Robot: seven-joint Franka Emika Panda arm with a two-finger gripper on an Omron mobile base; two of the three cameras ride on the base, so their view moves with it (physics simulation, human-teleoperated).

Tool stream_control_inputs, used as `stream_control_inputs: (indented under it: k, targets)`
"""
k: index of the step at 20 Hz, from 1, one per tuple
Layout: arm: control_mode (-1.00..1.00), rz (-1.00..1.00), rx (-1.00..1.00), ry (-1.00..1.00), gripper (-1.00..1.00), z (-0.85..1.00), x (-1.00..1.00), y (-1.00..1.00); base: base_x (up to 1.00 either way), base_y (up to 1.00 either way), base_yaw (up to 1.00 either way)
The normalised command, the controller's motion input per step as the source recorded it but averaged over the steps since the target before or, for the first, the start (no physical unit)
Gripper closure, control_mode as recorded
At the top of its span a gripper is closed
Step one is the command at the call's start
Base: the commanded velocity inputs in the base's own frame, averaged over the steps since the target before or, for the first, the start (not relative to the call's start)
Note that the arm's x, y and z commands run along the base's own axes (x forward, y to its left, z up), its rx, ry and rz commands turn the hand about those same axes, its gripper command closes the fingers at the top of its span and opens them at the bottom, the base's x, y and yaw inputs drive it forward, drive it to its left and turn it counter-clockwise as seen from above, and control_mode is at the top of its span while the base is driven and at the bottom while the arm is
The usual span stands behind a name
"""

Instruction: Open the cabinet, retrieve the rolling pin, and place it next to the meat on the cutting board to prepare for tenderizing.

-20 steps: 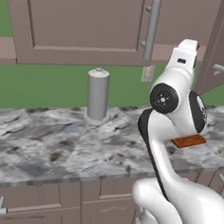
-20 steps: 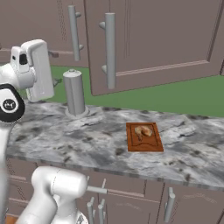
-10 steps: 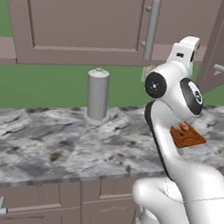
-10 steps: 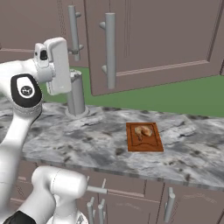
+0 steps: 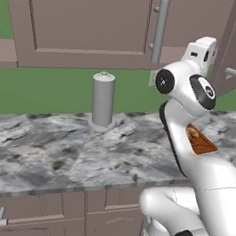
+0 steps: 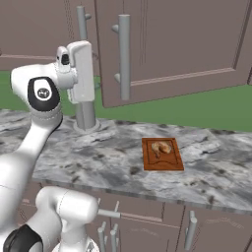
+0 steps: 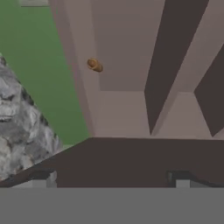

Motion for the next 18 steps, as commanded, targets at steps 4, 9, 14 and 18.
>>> stream_control_inputs:
  k: [4,9,14,18]
  targets:
    - [-1.00,-0.15,0.00,0.00,-1.00,0.00,-0.24,-0.48,0.00,0.00,0.00]
    - [-1.00,-0.20,0.00,0.00,-1.00,0.00,-0.46,-0.58,0.00,0.00,0.00]
    - [-1.00,-0.24,0.00,0.00,-1.00,0.00,-0.67,-0.59,0.00,0.00,0.00]
    - [-1.00,-0.27,0.00,0.00,-1.00,0.00,-0.45,-0.72,0.00,0.00,0.00]
